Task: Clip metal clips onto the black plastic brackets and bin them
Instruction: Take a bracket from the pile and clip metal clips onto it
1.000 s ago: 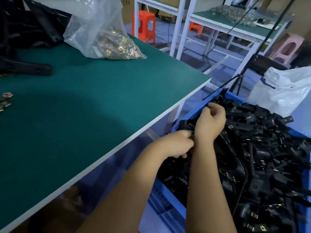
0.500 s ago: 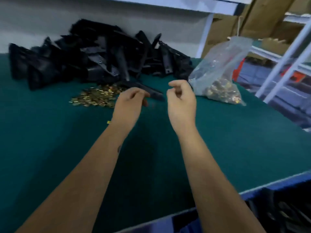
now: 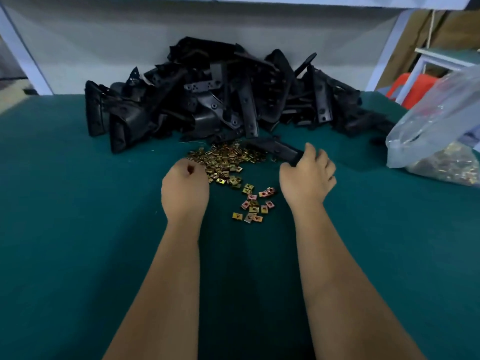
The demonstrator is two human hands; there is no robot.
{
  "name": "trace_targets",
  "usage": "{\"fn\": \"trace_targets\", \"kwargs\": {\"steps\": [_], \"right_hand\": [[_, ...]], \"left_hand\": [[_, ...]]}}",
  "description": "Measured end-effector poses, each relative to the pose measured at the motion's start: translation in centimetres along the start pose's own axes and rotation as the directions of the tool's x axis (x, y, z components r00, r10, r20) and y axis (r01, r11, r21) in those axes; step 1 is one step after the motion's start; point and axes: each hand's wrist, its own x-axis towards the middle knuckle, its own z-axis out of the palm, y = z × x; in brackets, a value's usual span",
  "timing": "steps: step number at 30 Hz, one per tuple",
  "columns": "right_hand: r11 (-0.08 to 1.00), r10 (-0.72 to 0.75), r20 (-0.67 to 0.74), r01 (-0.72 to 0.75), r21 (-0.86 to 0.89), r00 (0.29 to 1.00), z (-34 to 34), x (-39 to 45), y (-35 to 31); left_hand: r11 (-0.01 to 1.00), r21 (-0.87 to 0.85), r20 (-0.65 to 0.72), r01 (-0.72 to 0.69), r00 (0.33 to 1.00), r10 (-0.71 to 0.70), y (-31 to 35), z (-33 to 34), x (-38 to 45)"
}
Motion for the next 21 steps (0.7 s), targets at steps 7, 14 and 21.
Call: {"fn": "trace_targets", "kwargs": {"steps": [7,14,21], "right_hand": [[0.983,-0.073,-0.004,0.071,-0.171,0.997,0.3,-0.7,-0.1],[0.946,-0.249,-0.209,0.284,0.159,0.946,-0.2,-3.1,-1.5],[0.823,-0.534,-0.162,0.554,0.124,0.830,0.5,-5.2,-2.9]], "left_hand": [[0.998,-0.059,0.061,-0.025,0.998,0.029,0.1,-0.2,-0.2],[0.964,-0.264,0.125,-0.016,0.991,0.050,1.1,0.3,-0.8],[0.813,-0.580,0.303,0.060,0.941,0.147,2.0,0.5,-1.3]]}}
